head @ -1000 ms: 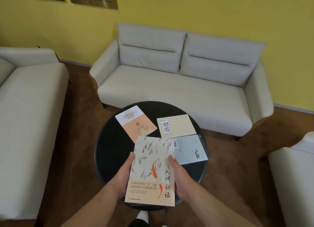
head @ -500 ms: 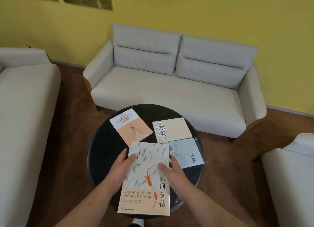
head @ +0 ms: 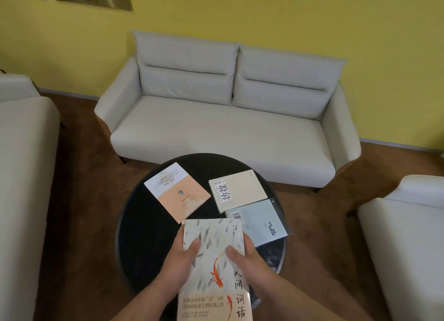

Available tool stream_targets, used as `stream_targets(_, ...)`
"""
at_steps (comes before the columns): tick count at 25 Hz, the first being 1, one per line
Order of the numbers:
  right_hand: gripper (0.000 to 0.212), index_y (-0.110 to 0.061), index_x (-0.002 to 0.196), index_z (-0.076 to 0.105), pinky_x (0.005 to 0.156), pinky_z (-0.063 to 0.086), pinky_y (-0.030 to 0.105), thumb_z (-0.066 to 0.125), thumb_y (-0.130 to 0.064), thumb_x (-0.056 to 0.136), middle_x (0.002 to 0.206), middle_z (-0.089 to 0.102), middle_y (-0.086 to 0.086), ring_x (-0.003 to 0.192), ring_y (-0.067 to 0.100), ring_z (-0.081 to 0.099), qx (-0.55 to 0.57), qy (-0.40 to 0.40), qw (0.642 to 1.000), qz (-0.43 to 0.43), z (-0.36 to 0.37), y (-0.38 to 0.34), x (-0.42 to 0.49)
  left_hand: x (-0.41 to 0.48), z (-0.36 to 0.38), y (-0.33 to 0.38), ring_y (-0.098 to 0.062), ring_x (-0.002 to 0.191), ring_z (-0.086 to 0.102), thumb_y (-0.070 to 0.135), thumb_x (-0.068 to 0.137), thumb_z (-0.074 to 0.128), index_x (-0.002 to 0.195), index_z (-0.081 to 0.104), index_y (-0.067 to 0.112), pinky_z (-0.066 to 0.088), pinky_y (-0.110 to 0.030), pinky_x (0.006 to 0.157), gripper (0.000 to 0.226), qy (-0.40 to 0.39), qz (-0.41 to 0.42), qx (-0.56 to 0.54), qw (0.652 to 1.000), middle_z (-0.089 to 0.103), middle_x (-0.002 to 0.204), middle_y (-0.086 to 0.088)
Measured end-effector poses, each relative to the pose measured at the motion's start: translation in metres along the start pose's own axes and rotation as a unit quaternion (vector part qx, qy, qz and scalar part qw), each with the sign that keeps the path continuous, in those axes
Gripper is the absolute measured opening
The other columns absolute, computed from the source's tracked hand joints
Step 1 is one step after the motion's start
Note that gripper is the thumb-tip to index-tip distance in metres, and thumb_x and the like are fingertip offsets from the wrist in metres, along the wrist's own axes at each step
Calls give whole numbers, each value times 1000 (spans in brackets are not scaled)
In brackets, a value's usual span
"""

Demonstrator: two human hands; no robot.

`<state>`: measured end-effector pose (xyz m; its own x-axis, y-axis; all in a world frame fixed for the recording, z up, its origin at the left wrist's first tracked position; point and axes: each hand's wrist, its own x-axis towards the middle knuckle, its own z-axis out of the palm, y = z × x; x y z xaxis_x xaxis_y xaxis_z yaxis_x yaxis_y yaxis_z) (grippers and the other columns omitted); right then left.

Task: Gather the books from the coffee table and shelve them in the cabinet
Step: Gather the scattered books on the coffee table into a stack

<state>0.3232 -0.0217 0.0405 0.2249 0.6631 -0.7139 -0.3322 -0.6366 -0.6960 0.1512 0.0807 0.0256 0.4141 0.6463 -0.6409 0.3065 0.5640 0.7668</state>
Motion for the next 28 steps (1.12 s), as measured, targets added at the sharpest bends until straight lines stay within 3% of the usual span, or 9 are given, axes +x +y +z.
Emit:
stream_targets(5,46,-28,130,44,86,62,41,68,-9,95,125,66,7,103,27,75,-14,27,1000,3,-2,-7,6,47,-26,-30,-29,108,70,54,65,80,135,45,48,61,-51,83,78,21,-14,48,998,54,141,-5)
stream_targets(8,42,-30,120,45,84,62,37,68,-8,93,122,66,6,103,24,74,-44,20,999,3,-4,-14,7,67,-43,-28,-31,111,67,51,49,91,124,52,49,58,-54,88,84,-9,-46,89,995,54,138,-4)
stream_targets(11,34,-23,120,47,85,58,30,67,-13,94,119,68,4,106,19,71,-91,10,996,-16,-8,-20,9,49,-36,15,-27,113,63,39,54,84,119,52,45,53,-52,97,72,-32,-90,123,988,54,130,-4)
stream_targets(13,16,-18,115,56,90,58,35,60,-20,100,115,69,5,108,23,69,-99,32,994,-25,-17,-28,18,50,-34,30,-25,117,57,41,72,74,128,51,35,45,-50,105,61,-20,-79,82,993,54,128,-2)
stream_targets(15,13,-19,105,61,98,56,43,53,-29,104,117,67,9,110,30,66,-103,69,992,-13,-35,-44,41,71,-37,39,-25,120,52,41,94,58,134,48,23,39,-48,109,45,56,-67,36,996,54,126,-2)
stream_targets(18,14,-23,110,58,102,52,41,52,-34,104,126,61,4,109,21,61,-189,119,975,-9,-66,-76,85,114,-54,50,-34,124,52,34,98,55,132,50,8,41,-51,106,43,186,-89,3,979,57,131,-10)
stream_targets(22,54,-11,147,44,88,47,32,59,-33,100,144,52,10,121,26,57,-313,165,935,17,-101,-103,167,169,-66,34,-39,135,43,31,94,64,144,41,3,39,-54,110,62,223,-163,-15,961,45,149,-17)
stream_targets(25,70,-11,137,49,94,55,40,65,-55,85,137,56,14,115,31,60,-403,200,890,66,-113,-105,219,201,-66,23,-39,128,50,35,80,79,137,47,4,47,-55,101,72,259,-175,-49,949,54,141,-16)
stream_targets(28,93,-13,139,45,108,44,45,66,-75,73,143,49,14,129,32,51,-500,225,829,111,-111,-96,249,225,-54,25,-35,112,58,43,61,89,132,44,5,56,-45,80,92,332,-214,30,918,56,127,-17)
